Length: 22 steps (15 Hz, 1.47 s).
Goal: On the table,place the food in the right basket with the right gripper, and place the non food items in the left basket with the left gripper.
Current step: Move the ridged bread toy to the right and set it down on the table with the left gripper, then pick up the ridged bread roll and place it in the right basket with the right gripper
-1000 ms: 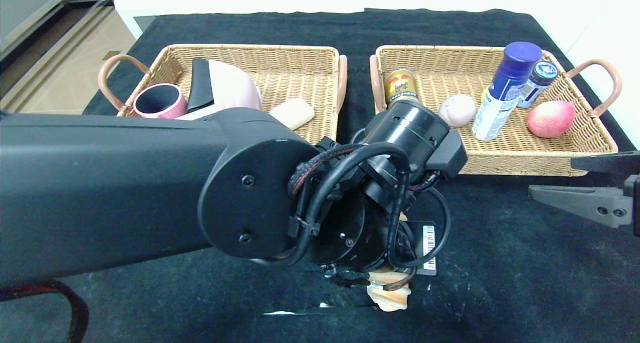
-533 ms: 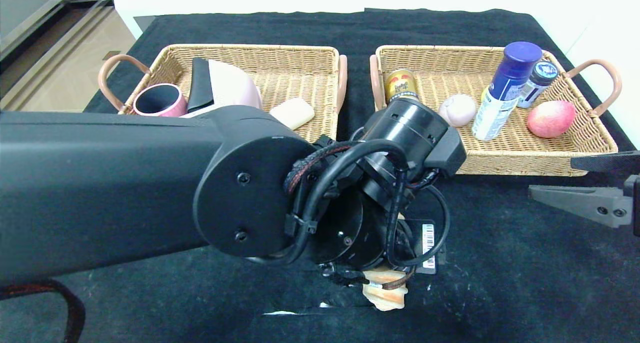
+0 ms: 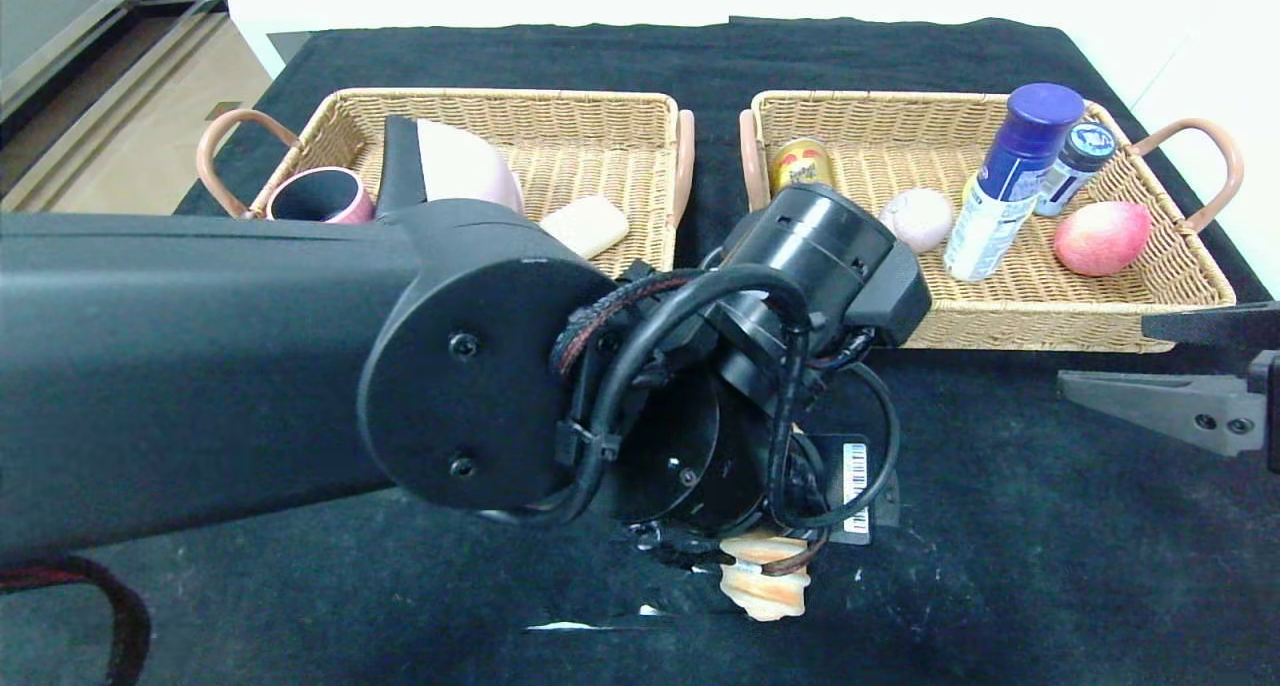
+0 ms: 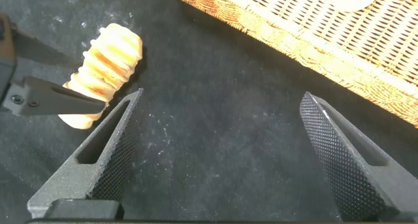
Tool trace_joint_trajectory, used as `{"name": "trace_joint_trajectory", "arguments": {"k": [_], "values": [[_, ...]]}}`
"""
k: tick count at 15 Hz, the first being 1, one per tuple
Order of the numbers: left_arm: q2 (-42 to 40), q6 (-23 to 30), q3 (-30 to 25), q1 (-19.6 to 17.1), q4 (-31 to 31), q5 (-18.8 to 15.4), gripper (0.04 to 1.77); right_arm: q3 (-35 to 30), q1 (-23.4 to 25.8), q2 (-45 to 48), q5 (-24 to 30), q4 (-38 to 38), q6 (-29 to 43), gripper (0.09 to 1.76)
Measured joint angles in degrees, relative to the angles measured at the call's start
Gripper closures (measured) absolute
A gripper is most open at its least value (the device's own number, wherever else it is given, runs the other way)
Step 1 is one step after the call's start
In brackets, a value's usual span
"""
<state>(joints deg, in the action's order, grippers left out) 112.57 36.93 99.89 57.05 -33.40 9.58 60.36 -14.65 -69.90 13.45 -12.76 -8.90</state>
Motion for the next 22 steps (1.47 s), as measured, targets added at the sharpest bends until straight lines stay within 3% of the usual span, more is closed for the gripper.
{"name": "trace_joint_trajectory", "arguments": {"k": [6, 11, 22], "values": [[-4.0, -1.6, -0.6, -0.4, -2.3, 0.6, 0.13, -0.1, -0.1, 0.0, 0.0, 0.0, 0.0, 0.14], [-9.8, -4.4, -1.7, -3.0, -6.4, 0.6, 0.11, -0.3, -0.6, -0.2, 0.0, 0.0, 0.1, 0.14], [-26.0, -16.3, -17.1, -11.5, -4.0, -0.5, 0.1, -0.7, -2.4, -0.9, 0.0, -0.2, 1.1, 0.14]]}}
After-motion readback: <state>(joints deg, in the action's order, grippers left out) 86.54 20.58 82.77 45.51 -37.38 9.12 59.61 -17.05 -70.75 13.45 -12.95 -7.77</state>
